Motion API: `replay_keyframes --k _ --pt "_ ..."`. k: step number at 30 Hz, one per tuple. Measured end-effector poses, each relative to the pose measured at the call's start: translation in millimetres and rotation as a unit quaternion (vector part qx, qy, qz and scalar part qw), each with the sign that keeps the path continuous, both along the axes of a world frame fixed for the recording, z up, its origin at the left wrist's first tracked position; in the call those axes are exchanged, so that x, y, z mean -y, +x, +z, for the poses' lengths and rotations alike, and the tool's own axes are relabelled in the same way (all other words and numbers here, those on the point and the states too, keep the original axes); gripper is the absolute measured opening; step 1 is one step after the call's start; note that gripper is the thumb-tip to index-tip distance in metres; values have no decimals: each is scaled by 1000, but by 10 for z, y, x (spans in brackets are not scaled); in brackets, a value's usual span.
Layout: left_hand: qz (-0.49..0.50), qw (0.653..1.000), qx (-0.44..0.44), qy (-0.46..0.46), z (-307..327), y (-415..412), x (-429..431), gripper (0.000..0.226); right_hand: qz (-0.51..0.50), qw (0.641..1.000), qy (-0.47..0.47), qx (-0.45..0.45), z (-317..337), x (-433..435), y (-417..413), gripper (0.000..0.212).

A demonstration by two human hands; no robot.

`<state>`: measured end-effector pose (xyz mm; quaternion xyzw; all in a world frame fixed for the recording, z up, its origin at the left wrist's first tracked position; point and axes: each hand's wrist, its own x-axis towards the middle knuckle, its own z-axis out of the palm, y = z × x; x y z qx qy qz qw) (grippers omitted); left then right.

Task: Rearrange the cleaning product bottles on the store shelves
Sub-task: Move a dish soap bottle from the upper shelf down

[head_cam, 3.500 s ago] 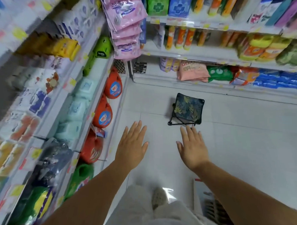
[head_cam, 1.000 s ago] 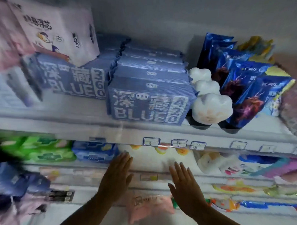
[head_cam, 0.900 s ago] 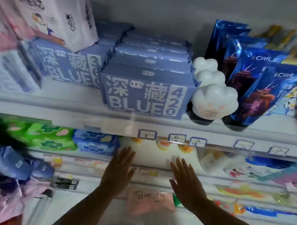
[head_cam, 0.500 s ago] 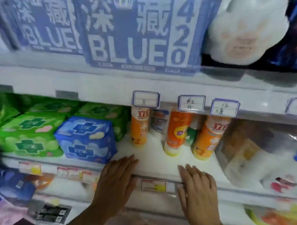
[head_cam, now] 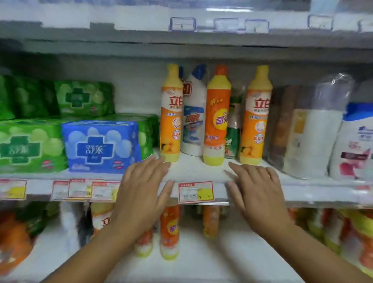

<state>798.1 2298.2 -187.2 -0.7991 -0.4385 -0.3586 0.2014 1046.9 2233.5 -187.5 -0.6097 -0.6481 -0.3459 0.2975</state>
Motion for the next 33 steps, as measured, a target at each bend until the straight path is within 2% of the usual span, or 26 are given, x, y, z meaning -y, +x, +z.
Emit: replay_keyframes --k 5,8,11,14,17,19,25,33 --pt "0 1000 -24 -4 69 -56 40 47 -25 998 -56 -16 89 29 -71 49" --pt "1 999 -38 8 90 -104 30 48 -5 997 -77 -24 172 39 -101 56" --pt "-8 1000 -14 -2 131 -142 5 51 62 983 -99 -142 371 19 -229 53" --pt "-7 1000 6 2 162 -139 -21 51 126 946 -84 -287 613 -171 -363 55" --pt "-11 1000 15 24 133 -136 -37 45 156 909 -67 -380 757 -435 -432 64" --pt "-12 999 20 24 108 -146 -54 43 153 897 -58 -410 841 -580 -471 67" --pt "-18 999 20 29 102 -150 -95 43 60 900 -51 -428 1056 -805 -463 63" --pt "-20 999 13 48 101 -155 -111 42 239 903 12 -357 1177 -82 -628 71"
